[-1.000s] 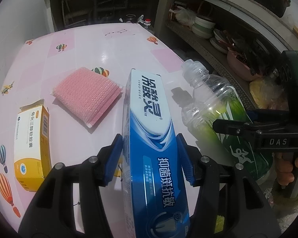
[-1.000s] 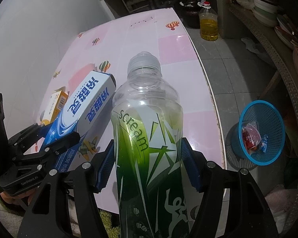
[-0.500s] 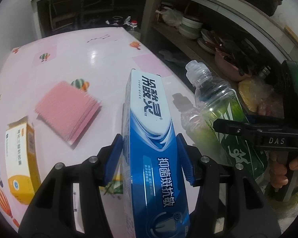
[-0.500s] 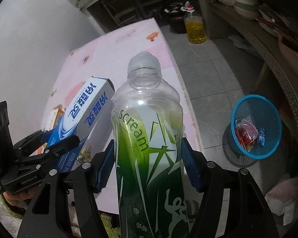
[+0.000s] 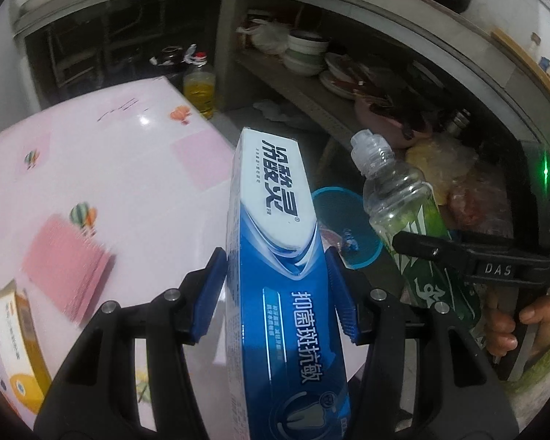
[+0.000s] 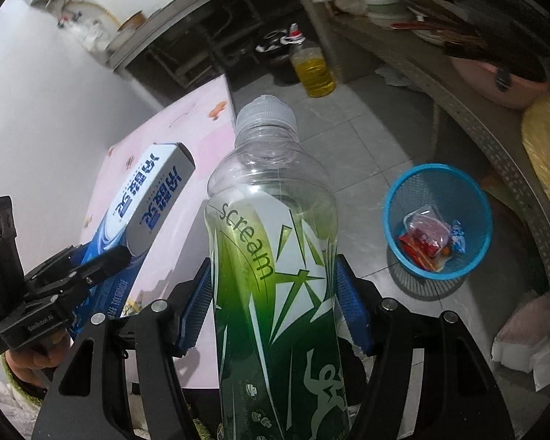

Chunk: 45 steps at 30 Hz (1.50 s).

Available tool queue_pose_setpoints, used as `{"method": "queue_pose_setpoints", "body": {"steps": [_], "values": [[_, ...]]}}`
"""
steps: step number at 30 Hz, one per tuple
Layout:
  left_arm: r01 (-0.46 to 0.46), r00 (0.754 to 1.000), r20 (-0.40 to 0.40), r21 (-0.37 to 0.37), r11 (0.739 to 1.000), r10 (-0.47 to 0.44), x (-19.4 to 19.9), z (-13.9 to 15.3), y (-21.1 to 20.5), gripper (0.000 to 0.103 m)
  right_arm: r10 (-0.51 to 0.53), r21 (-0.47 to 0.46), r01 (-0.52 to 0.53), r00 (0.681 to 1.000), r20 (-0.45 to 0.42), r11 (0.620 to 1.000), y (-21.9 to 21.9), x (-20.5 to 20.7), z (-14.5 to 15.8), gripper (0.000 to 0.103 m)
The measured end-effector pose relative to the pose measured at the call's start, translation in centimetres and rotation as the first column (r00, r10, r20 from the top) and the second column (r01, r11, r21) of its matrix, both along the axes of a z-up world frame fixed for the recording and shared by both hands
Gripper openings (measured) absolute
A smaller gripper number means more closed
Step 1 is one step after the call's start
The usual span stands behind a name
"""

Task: Collect trash
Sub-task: 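Carry the toothpaste box and bottle over the blue basket with both grippers, then open both grippers to drop the box and bottle into the basket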

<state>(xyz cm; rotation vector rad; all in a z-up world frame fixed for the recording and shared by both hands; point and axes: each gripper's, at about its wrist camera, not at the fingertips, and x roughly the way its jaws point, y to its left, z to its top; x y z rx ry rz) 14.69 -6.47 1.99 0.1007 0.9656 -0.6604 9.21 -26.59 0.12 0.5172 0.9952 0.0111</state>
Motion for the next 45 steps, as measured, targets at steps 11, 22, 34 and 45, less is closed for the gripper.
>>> {"method": "queue_pose_setpoints", "body": {"steps": [11,22,34,45], "values": [[0.099,0.995,-0.002,-0.014,0.995,-0.099,1.3,0.4,-6.4,0.052,-0.113,0.028,0.113,0.994,-0.007,0.993,-4.3,-2.0,-1.1,0.063],[0.190,0.973,-0.133,-0.014,0.982,-0.191,4.3,-2.8,-12.4,0.052,-0.365,0.094,0.377,0.923,-0.117,0.922,-12.0,-5.0,-7.0,0.063],[0.278,0.902,-0.360,0.060,0.959,-0.239,8.0,-10.5,-21.9,0.052,-0.431,0.252,0.515,0.844,-0.320,0.820,-18.0,-3.5,-18.8,0.063],[0.324,0.874,-0.407,0.079,0.943,-0.266,11.0,-16.3,-30.8,0.066,-0.505,0.211,0.577,0.805,-0.310,0.789,-23.0,3.2,-26.2,0.077]]}}
